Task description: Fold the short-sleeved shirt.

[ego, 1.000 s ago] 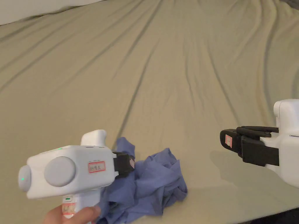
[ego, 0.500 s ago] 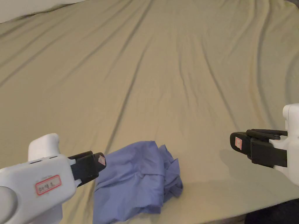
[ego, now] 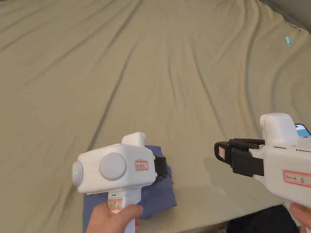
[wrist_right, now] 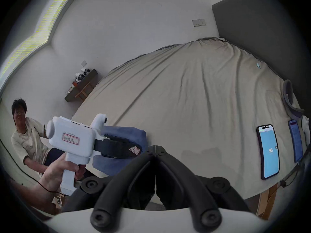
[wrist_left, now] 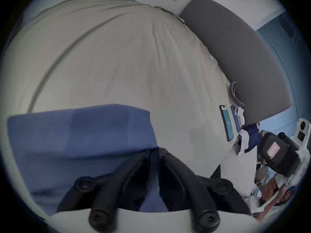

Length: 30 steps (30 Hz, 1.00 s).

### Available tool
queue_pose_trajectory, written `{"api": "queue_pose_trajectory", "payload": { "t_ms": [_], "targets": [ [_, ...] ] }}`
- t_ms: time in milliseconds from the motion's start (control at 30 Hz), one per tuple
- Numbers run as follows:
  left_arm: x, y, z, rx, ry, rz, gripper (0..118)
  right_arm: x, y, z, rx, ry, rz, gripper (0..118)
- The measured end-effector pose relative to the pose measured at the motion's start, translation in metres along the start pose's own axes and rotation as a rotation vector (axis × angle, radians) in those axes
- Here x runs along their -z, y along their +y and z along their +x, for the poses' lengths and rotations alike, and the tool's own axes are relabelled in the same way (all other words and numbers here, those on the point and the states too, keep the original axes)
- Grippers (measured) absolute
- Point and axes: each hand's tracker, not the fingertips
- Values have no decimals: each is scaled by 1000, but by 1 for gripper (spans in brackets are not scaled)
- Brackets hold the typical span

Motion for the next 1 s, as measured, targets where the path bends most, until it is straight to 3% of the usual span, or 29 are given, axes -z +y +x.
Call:
{"api": "queue_pose_trajectory", "payload": {
  "t_ms": [167, 367, 500, 567, 600, 667, 700, 733, 767, 833, 900, 1000],
  "targets": [
    [-98, -16, -15, -10, -117, 167, 11, 10, 12, -36, -86, 54, -3, 3],
    [-195, -49, -66, -7, 122, 316, 11, 51, 13, -98, -223, 108, -84, 3],
    [-198, -62, -106, -96, 167, 289, 11, 121, -10, -111, -267, 57, -238, 3],
    [-191, -66, -120, -127, 127, 278, 11, 163, -28, -102, -302, -51, -337, 3],
    [-186, -66, -125, -145, 109, 264, 11, 177, -34, -95, -302, -76, -377, 3],
    [-174, -65, -138, -176, 44, 227, 11, 180, -32, -83, -230, -13, -338, 3],
    [-168, -64, -148, -199, -28, 207, 15, 175, -24, -78, -175, 29, -332, 3],
    [-159, -62, -165, -226, -160, 183, 61, 174, -19, -72, -131, 57, -356, 3],
    [-146, -61, -184, -251, -310, 148, 95, 176, -17, -67, -117, 84, -364, 3],
    [-119, -56, -211, -343, -458, 73, 100, 175, -17, -62, -140, 100, -372, 3],
    [-97, -50, -229, -401, -467, 52, 100, 176, -16, -57, -118, 123, -371, 3],
    [-63, -38, -230, -370, -435, 27, 100, 178, -16, -51, -92, 157, -375, 3]
  ]
}}
